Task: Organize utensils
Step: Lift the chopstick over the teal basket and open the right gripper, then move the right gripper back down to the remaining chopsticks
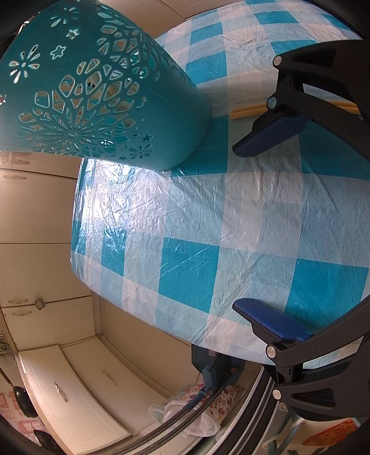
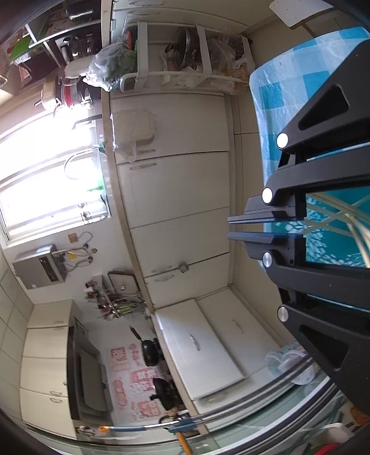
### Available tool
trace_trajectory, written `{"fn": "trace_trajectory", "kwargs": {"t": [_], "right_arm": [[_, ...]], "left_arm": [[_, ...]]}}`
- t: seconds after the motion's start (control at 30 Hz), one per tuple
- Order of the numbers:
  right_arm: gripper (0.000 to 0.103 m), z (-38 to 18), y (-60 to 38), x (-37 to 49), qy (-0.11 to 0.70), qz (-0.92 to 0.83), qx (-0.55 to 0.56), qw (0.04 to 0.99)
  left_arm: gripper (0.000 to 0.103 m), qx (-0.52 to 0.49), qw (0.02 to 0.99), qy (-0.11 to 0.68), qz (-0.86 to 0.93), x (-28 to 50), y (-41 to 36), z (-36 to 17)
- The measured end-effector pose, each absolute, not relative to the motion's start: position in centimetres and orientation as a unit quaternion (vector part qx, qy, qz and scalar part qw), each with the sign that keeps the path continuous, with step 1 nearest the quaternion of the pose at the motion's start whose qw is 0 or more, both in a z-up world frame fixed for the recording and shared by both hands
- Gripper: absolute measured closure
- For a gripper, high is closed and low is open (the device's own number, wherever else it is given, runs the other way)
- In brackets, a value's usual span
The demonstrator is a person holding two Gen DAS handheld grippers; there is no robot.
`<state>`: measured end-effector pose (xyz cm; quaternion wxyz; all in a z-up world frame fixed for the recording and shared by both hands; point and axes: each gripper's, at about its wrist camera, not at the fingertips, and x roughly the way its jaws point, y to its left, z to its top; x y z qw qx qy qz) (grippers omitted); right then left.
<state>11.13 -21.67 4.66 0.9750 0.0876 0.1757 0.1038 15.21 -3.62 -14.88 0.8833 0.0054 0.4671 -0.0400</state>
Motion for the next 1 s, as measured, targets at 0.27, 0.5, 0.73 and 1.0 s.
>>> {"fn": "trace_trajectory", "kwargs": {"t": [0.27, 0.5, 0.73, 1.0], "right_arm": [[0.07, 4.4, -23.3, 8.4, 0.181, 0.098, 0.1, 0.973], [0.052, 3.5, -25.2, 3.4, 0.194, 0.073, 0.11, 0.972], [0.048, -2.7, -24.8, 0.4, 0.309, 0.059, 0.1, 0.944], [0.048, -7.1, -21.9, 0.9, 0.393, 0.079, 0.065, 0.914]], "left_arm": [[0.008, 0.004, 0.883, 0.467, -0.041, 15.2, -3.5, -14.9], [0.008, 0.004, 0.883, 0.467, -0.041, 15.2, -3.5, -14.9], [0.008, -0.004, 0.884, 0.465, -0.037, 15.1, -3.1, -14.8], [0.008, -0.014, 0.886, 0.463, -0.032, 15.1, -2.7, -14.9]]}}
